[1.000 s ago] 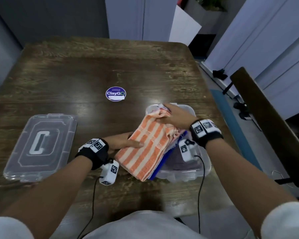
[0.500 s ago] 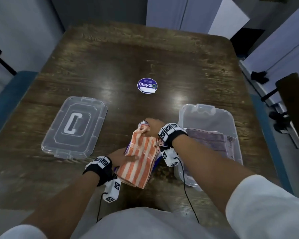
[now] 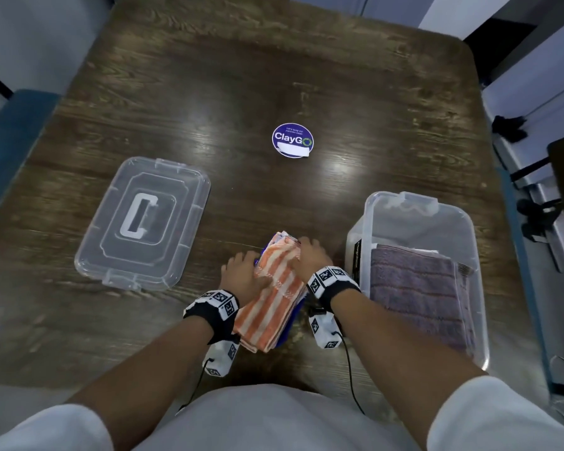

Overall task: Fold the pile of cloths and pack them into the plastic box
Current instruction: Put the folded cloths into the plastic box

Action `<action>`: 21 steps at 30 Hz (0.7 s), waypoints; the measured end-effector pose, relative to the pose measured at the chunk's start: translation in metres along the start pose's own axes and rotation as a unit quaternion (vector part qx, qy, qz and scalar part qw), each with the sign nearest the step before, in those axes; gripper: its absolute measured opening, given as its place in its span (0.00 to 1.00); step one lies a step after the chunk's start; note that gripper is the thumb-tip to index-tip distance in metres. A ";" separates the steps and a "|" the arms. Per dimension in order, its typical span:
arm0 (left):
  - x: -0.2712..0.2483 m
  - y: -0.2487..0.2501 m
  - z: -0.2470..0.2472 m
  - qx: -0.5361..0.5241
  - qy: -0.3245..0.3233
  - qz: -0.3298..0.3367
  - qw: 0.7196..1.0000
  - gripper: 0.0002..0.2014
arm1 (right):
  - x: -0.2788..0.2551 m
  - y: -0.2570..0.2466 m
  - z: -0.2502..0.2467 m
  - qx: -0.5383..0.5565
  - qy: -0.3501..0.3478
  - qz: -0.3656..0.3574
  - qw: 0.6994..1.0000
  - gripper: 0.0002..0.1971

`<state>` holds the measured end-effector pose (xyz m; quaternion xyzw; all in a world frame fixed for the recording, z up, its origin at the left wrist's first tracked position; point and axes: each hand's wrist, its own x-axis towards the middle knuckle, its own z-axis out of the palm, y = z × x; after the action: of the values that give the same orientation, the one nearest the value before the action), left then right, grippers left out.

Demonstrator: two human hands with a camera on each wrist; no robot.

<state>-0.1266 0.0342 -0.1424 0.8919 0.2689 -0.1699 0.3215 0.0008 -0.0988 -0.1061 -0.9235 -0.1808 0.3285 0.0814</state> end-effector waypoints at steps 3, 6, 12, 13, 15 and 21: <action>0.004 0.001 0.002 -0.067 -0.007 -0.018 0.998 0.25 | 0.001 0.000 0.000 0.019 -0.009 0.014 1.000 0.29; 0.002 0.009 0.003 -0.045 -0.001 0.016 0.999 0.20 | 0.001 -0.001 0.002 0.040 -0.011 0.035 0.999 0.28; 0.002 0.009 0.008 -0.124 -0.047 0.021 0.991 0.15 | -0.005 0.003 0.011 0.081 0.001 0.102 0.992 0.31; 0.003 0.008 0.007 -0.120 -0.033 0.005 0.992 0.16 | -0.006 0.004 0.012 0.084 -0.001 0.106 0.991 0.34; 0.005 0.003 0.006 -0.059 0.002 -0.035 0.998 0.24 | -0.006 0.005 0.013 0.096 0.001 0.116 0.989 0.39; 0.006 0.006 0.006 -0.062 -0.028 -0.055 0.996 0.32 | -0.011 0.012 0.014 0.191 -0.028 0.161 0.968 0.43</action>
<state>-0.1191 0.0286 -0.1462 0.8491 0.3185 -0.1956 0.3734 -0.0130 -0.1136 -0.1133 -0.8985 0.0343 0.3910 0.1968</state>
